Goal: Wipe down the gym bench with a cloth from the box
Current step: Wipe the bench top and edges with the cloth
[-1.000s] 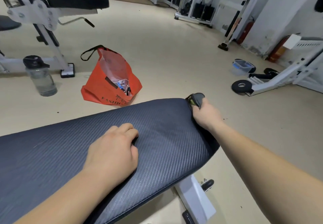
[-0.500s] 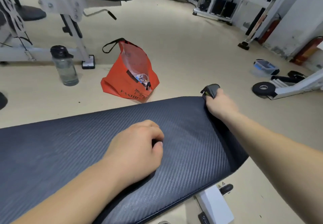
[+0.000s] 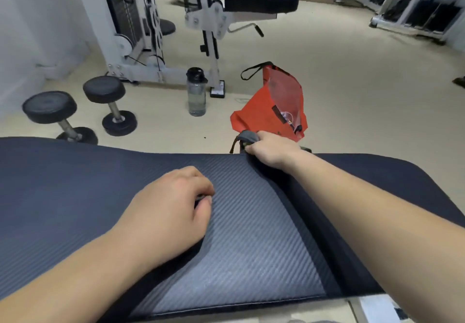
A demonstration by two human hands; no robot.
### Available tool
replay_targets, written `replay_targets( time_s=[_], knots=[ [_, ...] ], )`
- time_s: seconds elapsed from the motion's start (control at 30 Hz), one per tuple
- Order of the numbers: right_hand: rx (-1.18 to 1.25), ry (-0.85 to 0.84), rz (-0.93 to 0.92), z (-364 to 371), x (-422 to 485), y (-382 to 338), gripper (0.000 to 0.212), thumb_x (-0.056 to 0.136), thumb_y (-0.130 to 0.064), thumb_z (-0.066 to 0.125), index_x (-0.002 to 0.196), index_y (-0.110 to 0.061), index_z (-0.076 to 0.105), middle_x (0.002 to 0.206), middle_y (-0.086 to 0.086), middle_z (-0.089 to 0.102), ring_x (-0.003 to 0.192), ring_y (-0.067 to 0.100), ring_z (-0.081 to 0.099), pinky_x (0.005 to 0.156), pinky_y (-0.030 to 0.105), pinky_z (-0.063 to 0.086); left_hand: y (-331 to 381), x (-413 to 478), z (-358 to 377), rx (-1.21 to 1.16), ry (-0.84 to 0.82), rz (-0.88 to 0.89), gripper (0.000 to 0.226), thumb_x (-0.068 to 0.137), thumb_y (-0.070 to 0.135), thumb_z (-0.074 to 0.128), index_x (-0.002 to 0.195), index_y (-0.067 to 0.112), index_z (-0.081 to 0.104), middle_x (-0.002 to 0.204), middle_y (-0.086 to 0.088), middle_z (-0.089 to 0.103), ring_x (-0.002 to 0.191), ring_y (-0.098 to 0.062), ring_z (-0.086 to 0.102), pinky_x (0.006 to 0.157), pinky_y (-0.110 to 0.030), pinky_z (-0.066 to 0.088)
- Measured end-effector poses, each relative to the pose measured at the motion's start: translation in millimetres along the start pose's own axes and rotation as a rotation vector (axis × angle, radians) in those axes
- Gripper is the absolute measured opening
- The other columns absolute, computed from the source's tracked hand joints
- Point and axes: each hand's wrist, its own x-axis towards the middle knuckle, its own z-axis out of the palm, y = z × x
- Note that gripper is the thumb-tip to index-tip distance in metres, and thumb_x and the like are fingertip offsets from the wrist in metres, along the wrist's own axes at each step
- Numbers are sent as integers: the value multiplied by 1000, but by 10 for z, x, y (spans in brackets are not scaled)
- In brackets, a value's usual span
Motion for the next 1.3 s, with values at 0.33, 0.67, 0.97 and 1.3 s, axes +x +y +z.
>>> replay_targets(
  time_s=[0.33, 0.67, 0.97, 1.3],
  knots=[
    [28, -60, -222, 807, -1, -2179, 37, 87, -40, 42, 113, -21, 60, 117, 8, 69, 107, 36, 64, 100, 49, 50, -1047, -330, -641, 79, 21, -224, 19, 90, 32, 48, 95, 32, 66, 95, 12, 62, 94, -16, 60, 77, -40, 57],
    [18, -4, -349, 1243, 205, -3330, 47, 91, -44, 38, 128, -20, 56, 127, 10, 69, 113, 39, 65, 95, 46, 52, -1597, -491, -895, 41, 92, -373, 24, 86, 26, 48, 95, 30, 70, 99, 9, 70, 93, -21, 64, 77, -41, 59],
    [-50, 77, -366, 703, -249, -1745, 21, 101, -40, 46, 112, -22, 48, 122, 14, 67, 112, 38, 63, 88, 43, 47, -974, -187, -694, -31, 61, -212, 27, 85, 27, 45, 96, 31, 69, 99, 10, 69, 93, -19, 65, 78, -41, 59],
    [-59, 358, 46, 204, -1321, 554, 34, 97, -15, 51, 131, -14, 51, 124, 12, 68, 116, 34, 62, 75, 33, 35, -139, -285, -399, -30, -54, 23, 23, 91, 28, 51, 100, 32, 71, 101, 13, 64, 99, -15, 61, 85, -38, 55]
  ],
)
